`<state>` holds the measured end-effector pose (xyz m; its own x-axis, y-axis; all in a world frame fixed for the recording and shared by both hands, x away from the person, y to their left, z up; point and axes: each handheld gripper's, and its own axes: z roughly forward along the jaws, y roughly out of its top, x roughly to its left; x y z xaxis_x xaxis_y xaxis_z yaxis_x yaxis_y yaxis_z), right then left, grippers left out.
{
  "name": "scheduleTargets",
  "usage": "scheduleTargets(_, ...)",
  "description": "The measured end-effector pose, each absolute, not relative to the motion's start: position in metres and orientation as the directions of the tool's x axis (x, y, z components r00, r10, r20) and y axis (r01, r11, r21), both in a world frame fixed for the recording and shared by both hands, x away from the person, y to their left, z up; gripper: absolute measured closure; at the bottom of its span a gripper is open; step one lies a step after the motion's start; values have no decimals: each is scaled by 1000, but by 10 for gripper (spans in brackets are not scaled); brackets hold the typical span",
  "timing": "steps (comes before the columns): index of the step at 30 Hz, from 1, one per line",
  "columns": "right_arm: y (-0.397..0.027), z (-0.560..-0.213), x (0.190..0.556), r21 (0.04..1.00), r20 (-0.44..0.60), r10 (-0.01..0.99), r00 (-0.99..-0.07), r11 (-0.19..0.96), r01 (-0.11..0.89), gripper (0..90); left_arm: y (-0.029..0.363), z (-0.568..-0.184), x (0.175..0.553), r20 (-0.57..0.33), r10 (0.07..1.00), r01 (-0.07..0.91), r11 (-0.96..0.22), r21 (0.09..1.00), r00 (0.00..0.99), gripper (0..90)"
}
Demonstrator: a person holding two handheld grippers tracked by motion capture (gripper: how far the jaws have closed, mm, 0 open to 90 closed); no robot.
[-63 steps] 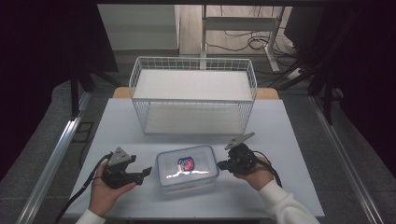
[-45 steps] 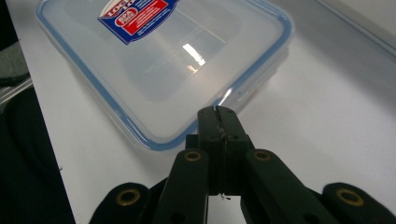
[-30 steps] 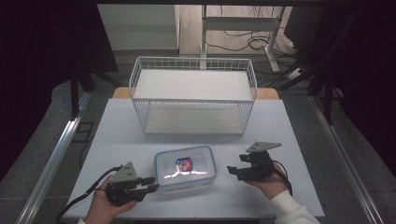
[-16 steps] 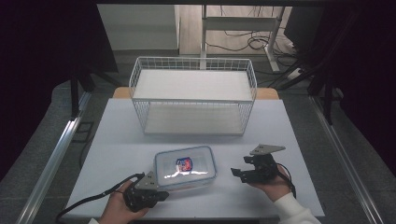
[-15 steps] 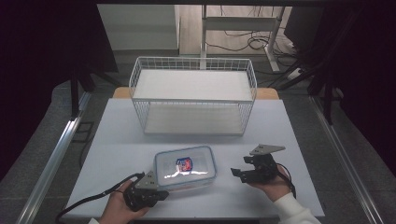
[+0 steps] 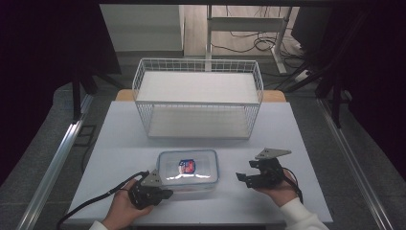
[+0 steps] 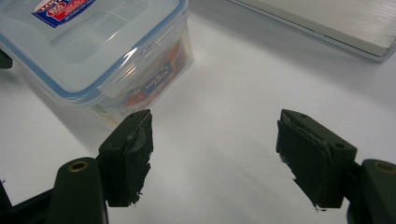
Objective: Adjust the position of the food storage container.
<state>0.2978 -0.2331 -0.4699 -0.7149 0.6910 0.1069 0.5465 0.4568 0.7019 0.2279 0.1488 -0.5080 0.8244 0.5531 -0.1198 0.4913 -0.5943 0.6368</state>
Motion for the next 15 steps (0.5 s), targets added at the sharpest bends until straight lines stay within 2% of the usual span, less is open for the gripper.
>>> scheduleTargets(11,-233,-469,297,705,106,684,-721,460,540,272,154,-500,221,-135,538,481,-579,658,832,896)
scheduleTargets(15,-234,-467,295,712,102,688,-718,454,536,271,165,-483,208,-115,547,452,-534,715,829,886)
